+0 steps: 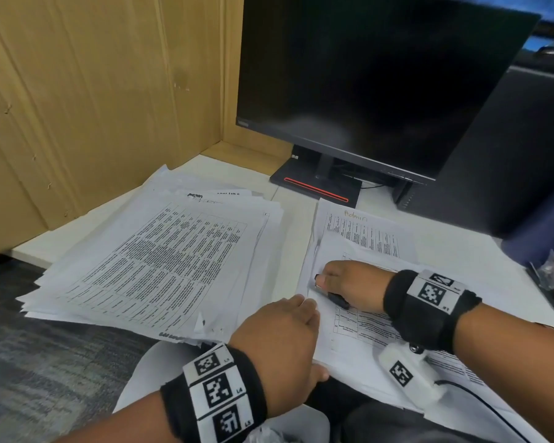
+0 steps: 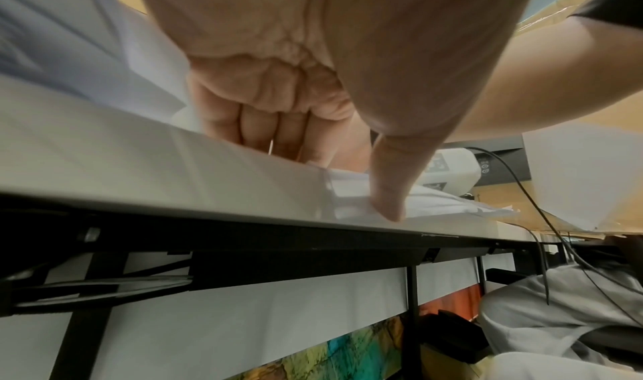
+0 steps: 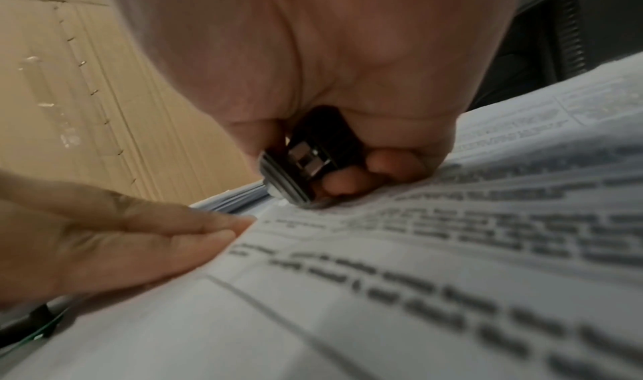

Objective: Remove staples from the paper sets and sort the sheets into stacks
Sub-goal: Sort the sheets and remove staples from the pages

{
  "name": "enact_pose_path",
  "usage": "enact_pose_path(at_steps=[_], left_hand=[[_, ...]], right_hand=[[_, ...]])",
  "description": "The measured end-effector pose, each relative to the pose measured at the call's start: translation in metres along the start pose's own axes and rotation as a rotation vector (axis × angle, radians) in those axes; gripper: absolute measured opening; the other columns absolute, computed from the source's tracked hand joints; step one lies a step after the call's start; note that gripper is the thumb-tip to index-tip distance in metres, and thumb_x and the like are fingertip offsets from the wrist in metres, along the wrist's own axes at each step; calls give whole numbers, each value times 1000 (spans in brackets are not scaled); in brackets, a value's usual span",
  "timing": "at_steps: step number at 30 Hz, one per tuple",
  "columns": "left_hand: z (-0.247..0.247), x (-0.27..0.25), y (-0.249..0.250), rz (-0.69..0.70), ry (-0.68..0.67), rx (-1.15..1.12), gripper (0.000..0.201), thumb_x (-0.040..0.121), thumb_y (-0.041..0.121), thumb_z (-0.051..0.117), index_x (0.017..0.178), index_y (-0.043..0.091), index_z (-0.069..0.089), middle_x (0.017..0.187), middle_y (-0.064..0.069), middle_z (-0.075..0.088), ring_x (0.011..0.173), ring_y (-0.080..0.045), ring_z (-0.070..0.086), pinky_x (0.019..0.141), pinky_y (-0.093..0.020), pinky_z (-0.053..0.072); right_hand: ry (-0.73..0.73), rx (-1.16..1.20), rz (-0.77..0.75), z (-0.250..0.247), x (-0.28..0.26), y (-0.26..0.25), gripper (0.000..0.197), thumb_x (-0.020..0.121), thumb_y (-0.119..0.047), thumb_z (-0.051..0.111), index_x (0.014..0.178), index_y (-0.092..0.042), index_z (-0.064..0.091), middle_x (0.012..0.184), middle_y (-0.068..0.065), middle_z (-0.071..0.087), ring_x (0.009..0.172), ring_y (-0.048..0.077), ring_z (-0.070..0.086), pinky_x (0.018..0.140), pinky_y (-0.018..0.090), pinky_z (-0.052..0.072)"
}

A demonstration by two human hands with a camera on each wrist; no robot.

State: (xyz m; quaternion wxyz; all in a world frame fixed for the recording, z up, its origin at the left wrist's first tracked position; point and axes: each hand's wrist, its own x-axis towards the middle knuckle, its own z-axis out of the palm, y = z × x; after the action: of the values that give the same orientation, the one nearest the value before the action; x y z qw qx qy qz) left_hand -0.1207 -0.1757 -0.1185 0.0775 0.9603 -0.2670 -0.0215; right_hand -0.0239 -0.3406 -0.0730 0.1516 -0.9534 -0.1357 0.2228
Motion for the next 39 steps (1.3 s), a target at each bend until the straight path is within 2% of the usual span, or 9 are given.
enact_pose_path(at_steps=[4,8,15,18,21,27,30,34,39], left_hand=[[-3,-1,0,-12,23,-13,58,90,59,60,127,15,52,127,1,51,113,-19,52,99,-32,43],[-8,-3,1,-12,6,-13,67,88,62,60,133,14,51,134,0,50,119,-20,51,104,-35,45],[-12,-1,1,-42,-80,-36,92,76,79,60,141,16,48,149,3,45,138,-19,44,114,-41,41],[-13,-1,0,-54,-86,-67,98,74,82,59,146,18,44,154,5,40,144,-16,38,117,-40,38],[-13,-2,2,-58,-70,-103,103,73,82,61,150,17,40,156,4,39,145,-15,36,119,-38,35],[-15,-3,3,-78,-73,-288,106,70,84,63,157,31,31,157,14,36,145,-6,33,121,-27,29],[-20,-1,3,-101,49,-554,79,79,76,63,147,39,47,146,28,38,139,6,35,121,-22,27],[-30,11,6,-352,242,-875,38,98,44,61,133,29,55,132,17,52,122,-3,53,98,-18,40],[-27,27,5,-488,120,-1174,13,98,22,62,106,20,72,91,-3,71,80,-20,65,76,-34,54]], right_hand=[[2,92,-20,1,-3,11,30,101,-44,51,87,-17,56,75,-1,61,69,14,53,74,32,46],[46,107,-62,-6,-11,21,14,96,-40,63,88,-29,58,80,-11,65,72,7,57,73,24,47],[166,-279,109,-25,-26,38,14,88,-37,65,100,-34,58,103,-10,57,100,16,55,93,37,47],[270,-359,-72,-16,-28,21,20,90,-33,60,110,-38,58,108,-14,52,106,13,47,100,36,41],[163,-311,-213,-2,-20,-2,14,95,-29,55,108,-30,60,105,-11,59,96,13,56,90,32,50],[86,-464,-183,5,-3,-19,5,96,-18,48,92,-17,52,97,4,62,88,22,58,76,33,50],[123,-418,-171,-1,-10,-21,6,94,-22,50,93,-16,50,95,5,59,83,22,59,72,33,51],[274,-266,-160,-8,-18,-12,10,94,-24,46,87,-18,46,89,1,52,73,18,50,65,33,43],[290,-260,-178,1,-22,-8,17,96,-23,44,80,-22,37,81,-4,41,70,14,43,63,31,36]])
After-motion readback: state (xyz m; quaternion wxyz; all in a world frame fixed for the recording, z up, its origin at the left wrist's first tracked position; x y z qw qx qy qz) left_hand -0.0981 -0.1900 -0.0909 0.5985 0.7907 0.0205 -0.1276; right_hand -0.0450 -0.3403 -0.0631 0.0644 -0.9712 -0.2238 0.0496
